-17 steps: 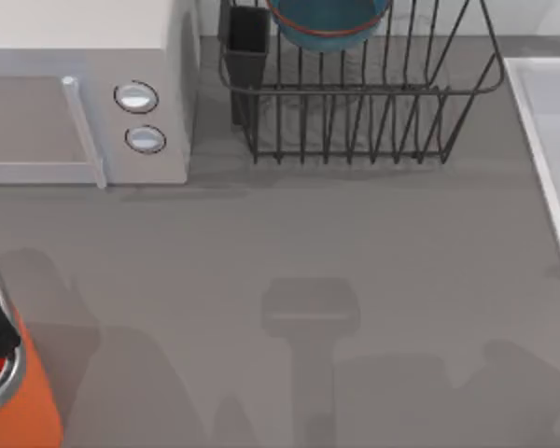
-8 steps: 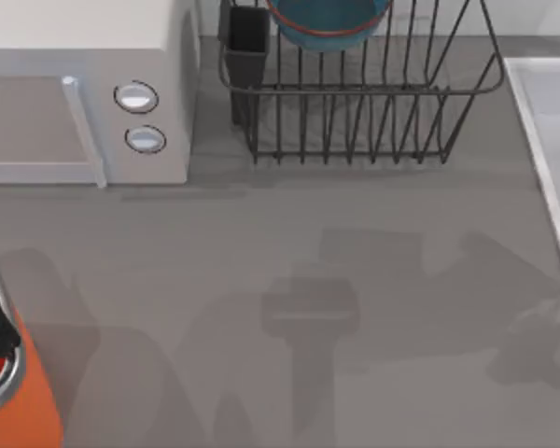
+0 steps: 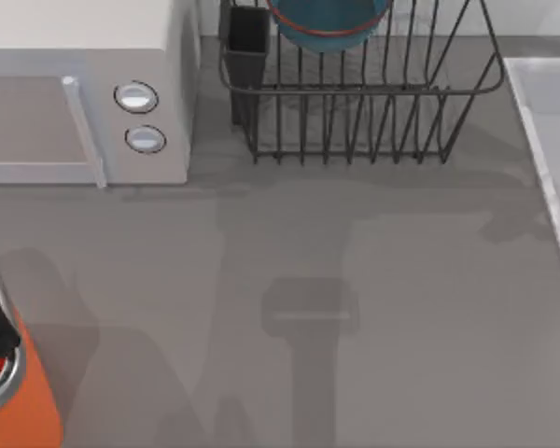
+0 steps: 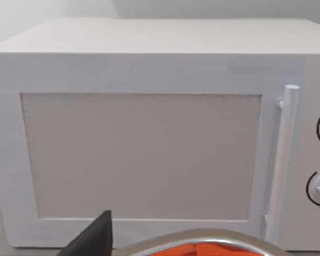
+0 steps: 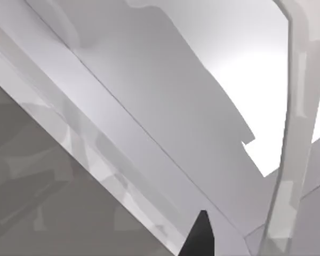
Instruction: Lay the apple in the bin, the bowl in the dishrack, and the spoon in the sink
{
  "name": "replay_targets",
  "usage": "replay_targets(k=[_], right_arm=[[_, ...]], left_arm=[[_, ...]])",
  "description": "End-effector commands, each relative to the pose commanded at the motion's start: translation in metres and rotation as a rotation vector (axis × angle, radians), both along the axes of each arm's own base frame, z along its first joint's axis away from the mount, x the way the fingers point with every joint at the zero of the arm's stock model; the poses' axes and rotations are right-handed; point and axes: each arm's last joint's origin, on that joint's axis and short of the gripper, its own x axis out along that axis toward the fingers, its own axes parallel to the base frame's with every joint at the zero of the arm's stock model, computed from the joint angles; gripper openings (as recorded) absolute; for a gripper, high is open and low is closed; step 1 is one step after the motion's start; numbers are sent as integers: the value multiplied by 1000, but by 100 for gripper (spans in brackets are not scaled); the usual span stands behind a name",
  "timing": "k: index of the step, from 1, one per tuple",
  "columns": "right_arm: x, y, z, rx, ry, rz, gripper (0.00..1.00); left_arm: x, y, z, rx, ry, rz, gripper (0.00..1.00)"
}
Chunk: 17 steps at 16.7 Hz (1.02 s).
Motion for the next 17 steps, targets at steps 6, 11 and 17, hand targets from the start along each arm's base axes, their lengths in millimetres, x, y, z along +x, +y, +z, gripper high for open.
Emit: replay_targets(k=[6, 11, 17], right_arm=[[34, -8, -36, 0, -4, 15, 0], [38, -10, -46, 1, 4, 18, 0], [40, -8, -52, 3, 12, 19, 0]], left_arm=[[0, 0, 0, 0, 0, 0, 100], [0, 0, 0, 0, 0, 0, 100], [0, 0, 0, 0, 0, 0, 100]])
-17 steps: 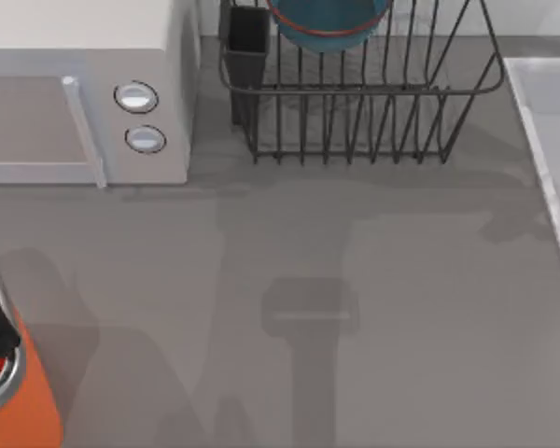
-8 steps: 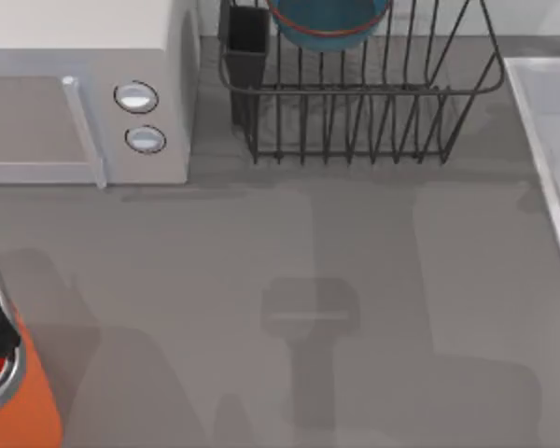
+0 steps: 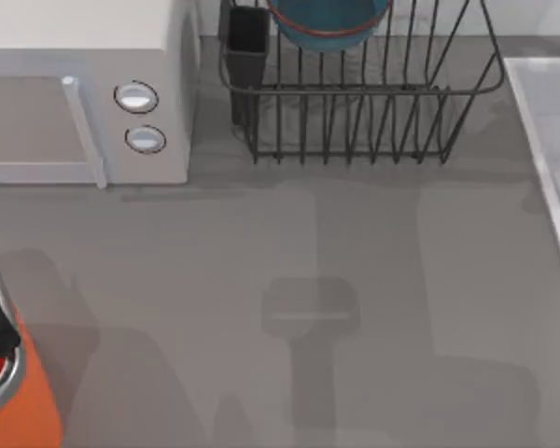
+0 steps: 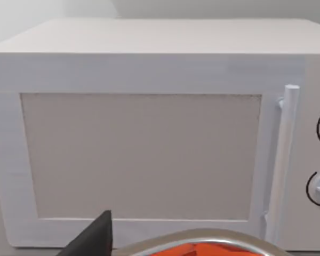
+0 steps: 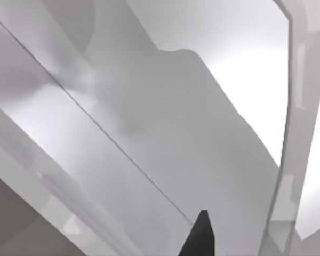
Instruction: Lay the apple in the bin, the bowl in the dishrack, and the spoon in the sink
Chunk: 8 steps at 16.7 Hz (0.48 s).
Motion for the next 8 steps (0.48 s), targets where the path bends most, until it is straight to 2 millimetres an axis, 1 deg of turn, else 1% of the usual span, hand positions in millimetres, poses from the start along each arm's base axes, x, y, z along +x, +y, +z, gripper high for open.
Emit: replay_targets(k=[4, 8], right_arm=[[2, -1, -17, 1, 10, 1, 0], [0, -2, -34, 0, 5, 1, 0]], left_arm=[[0, 0, 0, 0, 0, 0, 100], [0, 0, 0, 0, 0, 0, 100]])
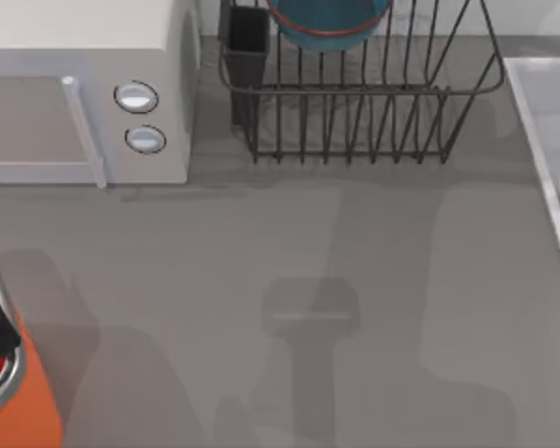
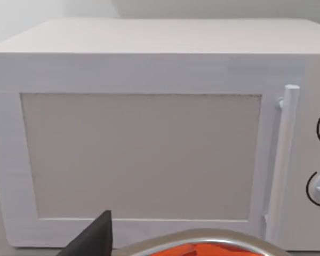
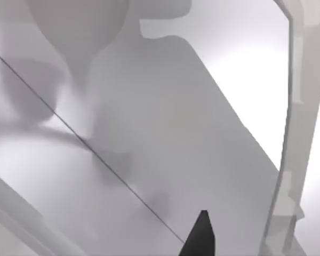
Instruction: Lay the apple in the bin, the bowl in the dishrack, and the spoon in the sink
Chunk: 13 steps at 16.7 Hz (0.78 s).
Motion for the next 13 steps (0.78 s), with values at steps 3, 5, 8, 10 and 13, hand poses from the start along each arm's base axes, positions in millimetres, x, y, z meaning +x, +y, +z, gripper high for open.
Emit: replay_targets(k=[3, 5, 8, 10, 13], right_arm=[[-1, -1, -3, -2, -12, -2, 0], [-1, -1, -3, -2, -12, -2, 0], [-1, -1, -3, -2, -12, -2, 15], [-1, -1, -3, -2, -12, -2, 30], [-1, -1, -3, -2, -12, -2, 53]], left_arm=[[0, 0, 0, 0, 0, 0, 100], [0, 0, 0, 0, 0, 0, 100], [0, 0, 0, 0, 0, 0, 100], [0, 0, 0, 0, 0, 0, 100], [0, 0, 0, 0, 0, 0, 100]])
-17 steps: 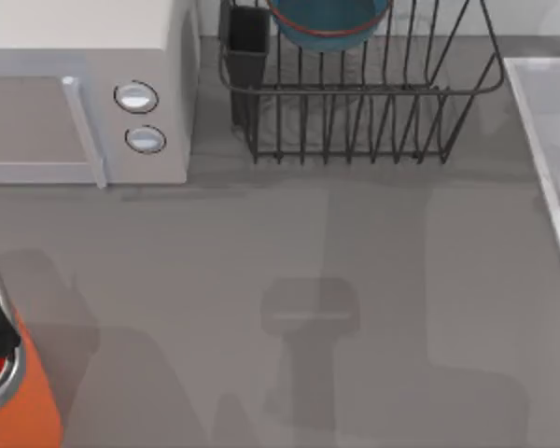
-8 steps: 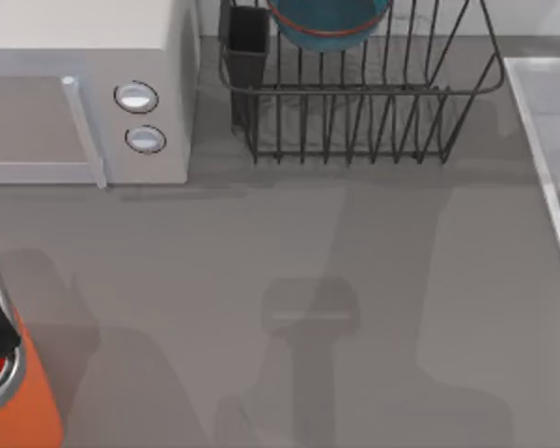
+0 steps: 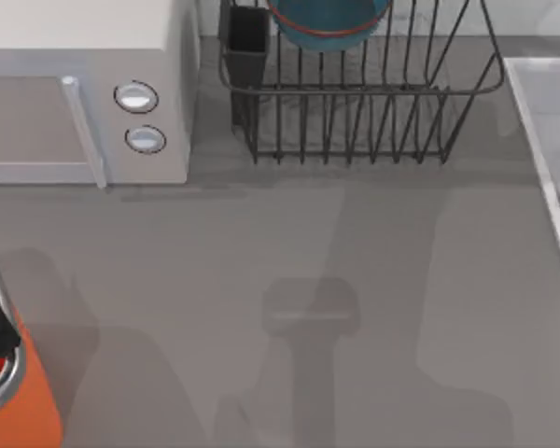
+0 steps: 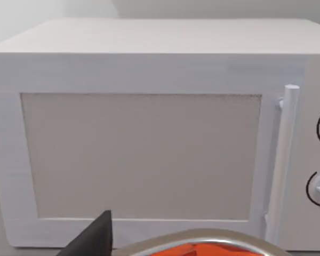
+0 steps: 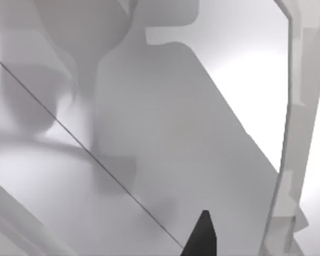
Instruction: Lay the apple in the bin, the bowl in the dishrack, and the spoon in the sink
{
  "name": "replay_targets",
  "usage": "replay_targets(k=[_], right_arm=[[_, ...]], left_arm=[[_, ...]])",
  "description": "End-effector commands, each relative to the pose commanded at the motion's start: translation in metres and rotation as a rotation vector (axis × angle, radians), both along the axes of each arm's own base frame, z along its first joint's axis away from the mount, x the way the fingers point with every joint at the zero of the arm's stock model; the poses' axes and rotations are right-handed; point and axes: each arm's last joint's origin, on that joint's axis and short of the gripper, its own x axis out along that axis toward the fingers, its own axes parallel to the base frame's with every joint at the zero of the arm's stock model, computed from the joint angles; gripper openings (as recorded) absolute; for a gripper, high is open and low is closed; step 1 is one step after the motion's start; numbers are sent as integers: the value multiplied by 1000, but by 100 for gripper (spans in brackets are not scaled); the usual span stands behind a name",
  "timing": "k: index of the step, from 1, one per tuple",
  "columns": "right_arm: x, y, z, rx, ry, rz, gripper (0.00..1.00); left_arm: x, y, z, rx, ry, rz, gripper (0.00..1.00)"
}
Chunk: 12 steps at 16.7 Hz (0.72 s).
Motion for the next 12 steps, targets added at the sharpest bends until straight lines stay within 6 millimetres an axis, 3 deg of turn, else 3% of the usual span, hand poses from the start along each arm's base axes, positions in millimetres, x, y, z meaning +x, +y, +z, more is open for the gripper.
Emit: replay_targets(k=[6, 12], right_arm=[[0, 0, 0, 0, 0, 0, 98], [0, 0, 0, 0, 0, 0, 100]], left_arm=[[0, 0, 0, 0, 0, 0, 100], [0, 0, 0, 0, 0, 0, 100]])
